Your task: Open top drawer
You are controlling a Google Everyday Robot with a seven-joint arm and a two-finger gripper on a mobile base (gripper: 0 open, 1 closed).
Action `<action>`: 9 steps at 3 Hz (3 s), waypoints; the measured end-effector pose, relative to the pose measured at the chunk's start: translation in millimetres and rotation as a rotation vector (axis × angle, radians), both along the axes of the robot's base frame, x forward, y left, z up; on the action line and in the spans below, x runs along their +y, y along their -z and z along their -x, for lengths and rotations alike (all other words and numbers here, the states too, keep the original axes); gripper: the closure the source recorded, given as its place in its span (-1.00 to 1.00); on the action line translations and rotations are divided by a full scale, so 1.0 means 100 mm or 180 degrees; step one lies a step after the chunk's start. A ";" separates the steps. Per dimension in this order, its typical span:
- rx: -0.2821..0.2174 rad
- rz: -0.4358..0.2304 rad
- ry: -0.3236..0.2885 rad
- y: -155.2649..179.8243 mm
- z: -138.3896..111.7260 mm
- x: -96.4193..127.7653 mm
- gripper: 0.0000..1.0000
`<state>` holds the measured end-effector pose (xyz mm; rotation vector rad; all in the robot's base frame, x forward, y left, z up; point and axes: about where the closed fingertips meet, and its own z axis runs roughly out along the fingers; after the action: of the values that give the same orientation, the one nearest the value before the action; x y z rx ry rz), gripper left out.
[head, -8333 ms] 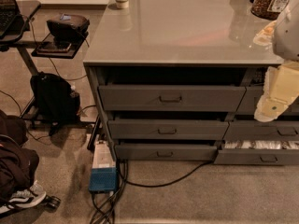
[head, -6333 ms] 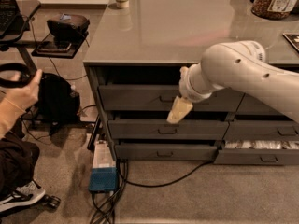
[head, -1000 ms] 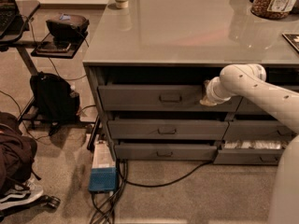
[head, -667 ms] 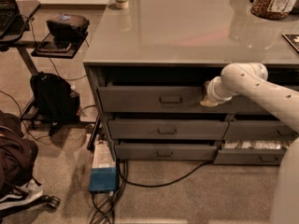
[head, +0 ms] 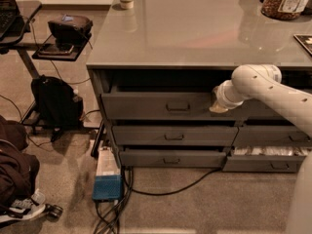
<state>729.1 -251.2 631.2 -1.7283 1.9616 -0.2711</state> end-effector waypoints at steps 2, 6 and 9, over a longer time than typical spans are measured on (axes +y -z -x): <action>0.0071 -0.0039 0.0001 -0.04 0.16 0.01 1.00; 0.0260 0.0018 -0.0196 -0.11 0.29 0.01 1.00; 0.0284 -0.0011 -0.0168 -0.18 0.74 -0.04 1.00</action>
Offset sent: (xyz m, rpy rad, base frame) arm -0.3938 0.0289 -0.0118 0.3065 0.5555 -0.0106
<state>655.0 -255.7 649.1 -1.8155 1.9740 -0.1747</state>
